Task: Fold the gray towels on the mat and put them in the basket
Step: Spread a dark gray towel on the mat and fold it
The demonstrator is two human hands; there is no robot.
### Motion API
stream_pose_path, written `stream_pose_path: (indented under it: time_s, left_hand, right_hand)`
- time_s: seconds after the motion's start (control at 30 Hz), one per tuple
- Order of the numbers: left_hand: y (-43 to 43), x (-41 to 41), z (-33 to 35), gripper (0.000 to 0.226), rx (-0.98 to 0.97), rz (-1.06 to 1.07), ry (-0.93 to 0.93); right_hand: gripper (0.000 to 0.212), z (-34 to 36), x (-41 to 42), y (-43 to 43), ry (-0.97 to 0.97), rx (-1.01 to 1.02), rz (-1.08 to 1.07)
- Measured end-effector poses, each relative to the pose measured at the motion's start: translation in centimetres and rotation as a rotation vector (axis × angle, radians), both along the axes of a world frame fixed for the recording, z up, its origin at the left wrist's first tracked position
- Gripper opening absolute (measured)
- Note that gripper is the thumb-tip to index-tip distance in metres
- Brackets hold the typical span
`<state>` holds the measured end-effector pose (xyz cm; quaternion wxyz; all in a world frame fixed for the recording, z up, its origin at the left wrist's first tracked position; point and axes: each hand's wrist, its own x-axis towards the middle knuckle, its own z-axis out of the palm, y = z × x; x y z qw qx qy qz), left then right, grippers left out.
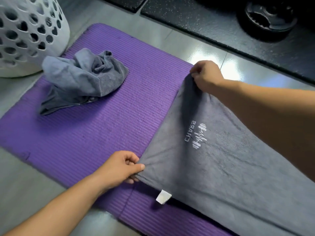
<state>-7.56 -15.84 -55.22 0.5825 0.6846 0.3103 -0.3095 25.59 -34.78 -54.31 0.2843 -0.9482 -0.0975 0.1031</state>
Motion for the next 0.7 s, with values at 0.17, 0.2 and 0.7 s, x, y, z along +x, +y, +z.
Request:
stream_pose_path:
  time_s: [0.17,0.2,0.7]
  left_hand:
    - [1.9,-0.4,-0.5,0.017,0.214,-0.03,0.011]
    - [2.1,-0.5,-0.7,0.017,0.25,-0.057,0.018]
    - [-1.0,0.9,0.7,0.049,1.018,-0.533,-0.126]
  right_hand:
    - [0.035,1.1,0.3,0.3,0.249,0.278,-0.023]
    - [0.033,1.2,0.2,-0.4,0.254,0.269,-0.039]
    - [0.059,-3.1,-9.9,-21.0,0.016,-0.407,0.084]
